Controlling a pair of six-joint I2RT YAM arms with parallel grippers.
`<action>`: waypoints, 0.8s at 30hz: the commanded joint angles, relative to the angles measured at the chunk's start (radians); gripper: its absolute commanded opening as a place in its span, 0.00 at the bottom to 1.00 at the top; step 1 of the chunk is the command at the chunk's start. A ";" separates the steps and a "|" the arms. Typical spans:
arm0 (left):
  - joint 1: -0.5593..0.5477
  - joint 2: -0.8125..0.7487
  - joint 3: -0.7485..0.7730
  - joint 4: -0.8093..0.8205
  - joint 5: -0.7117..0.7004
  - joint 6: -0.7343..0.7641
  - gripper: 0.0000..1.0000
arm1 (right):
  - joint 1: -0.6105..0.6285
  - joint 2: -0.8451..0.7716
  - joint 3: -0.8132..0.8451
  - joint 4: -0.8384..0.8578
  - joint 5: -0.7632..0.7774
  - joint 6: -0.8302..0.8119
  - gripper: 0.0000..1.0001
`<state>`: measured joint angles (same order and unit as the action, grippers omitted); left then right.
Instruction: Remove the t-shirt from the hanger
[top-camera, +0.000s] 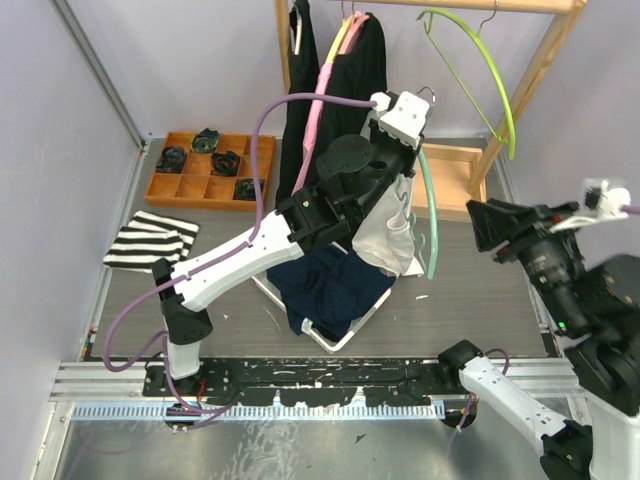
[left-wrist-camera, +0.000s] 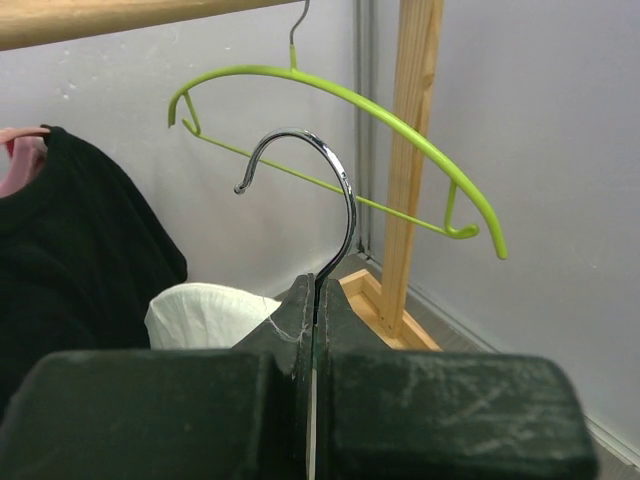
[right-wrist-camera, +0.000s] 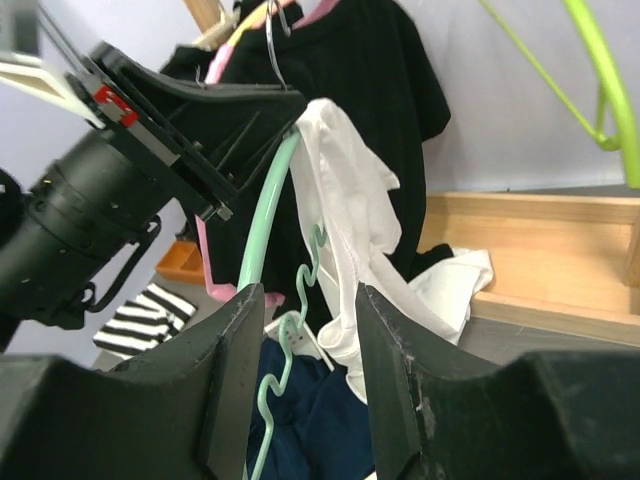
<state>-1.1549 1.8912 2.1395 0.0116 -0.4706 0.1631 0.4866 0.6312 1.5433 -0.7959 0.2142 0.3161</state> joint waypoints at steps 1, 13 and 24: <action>-0.009 -0.017 0.048 0.081 -0.043 0.050 0.00 | -0.010 0.090 0.025 0.003 -0.073 -0.028 0.48; -0.012 0.062 0.146 0.026 -0.050 0.067 0.00 | -0.010 0.147 -0.004 0.039 -0.100 -0.034 0.49; -0.012 0.115 0.224 -0.008 -0.058 0.082 0.00 | -0.010 0.175 0.005 0.045 -0.125 -0.031 0.52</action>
<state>-1.1614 1.9972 2.2837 -0.0250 -0.5137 0.2249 0.4805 0.7776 1.5372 -0.8005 0.1162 0.3000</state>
